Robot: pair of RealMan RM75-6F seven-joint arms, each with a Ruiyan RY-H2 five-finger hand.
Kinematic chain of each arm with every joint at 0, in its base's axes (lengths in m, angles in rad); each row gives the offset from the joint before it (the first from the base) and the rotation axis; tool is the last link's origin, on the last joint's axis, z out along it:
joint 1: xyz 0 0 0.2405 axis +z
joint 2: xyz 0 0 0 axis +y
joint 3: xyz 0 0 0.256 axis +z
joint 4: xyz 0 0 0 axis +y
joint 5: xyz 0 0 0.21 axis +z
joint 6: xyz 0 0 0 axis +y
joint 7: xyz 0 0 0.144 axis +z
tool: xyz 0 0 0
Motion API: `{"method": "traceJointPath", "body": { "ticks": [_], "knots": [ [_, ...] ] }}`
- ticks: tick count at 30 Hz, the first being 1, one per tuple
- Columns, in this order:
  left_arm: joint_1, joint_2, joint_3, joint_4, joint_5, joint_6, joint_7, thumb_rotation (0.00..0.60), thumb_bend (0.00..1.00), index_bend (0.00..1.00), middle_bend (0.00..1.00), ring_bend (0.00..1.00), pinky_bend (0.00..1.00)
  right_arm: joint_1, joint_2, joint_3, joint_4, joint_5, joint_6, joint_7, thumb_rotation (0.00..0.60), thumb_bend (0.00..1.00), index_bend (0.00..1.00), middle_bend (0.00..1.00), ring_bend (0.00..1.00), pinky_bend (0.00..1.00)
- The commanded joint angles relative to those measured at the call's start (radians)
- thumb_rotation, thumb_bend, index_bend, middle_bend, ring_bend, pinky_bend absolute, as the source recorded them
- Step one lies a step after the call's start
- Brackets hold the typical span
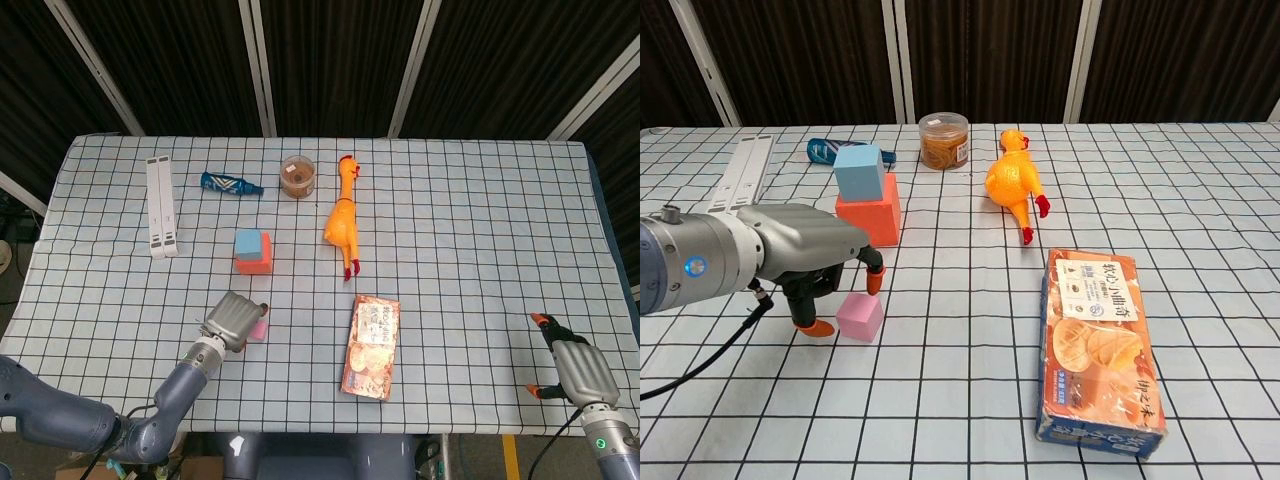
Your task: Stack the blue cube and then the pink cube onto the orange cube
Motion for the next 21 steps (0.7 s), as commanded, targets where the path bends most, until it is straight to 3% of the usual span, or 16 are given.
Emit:
{"method": "traceJointPath", "body": {
  "ticks": [1, 21],
  "knots": [
    [0.004, -0.009, 0.004, 0.009, 0.010, 0.007, 0.006, 0.600, 0.32, 0.31, 0.91, 0.74, 0.84, 0.001, -0.001, -0.001, 0.002, 0.001, -0.004, 0.001, 0.600, 0.13, 0.09, 0.09, 0.19, 0.24],
    [0.042, -0.044, 0.005, 0.041, 0.086, 0.036, 0.027, 0.600, 0.33, 0.35, 0.91, 0.74, 0.85, 0.006, -0.024, 0.000, 0.035, -0.004, -0.011, 0.016, 0.600, 0.13, 0.09, 0.09, 0.19, 0.24]
  ]
}}
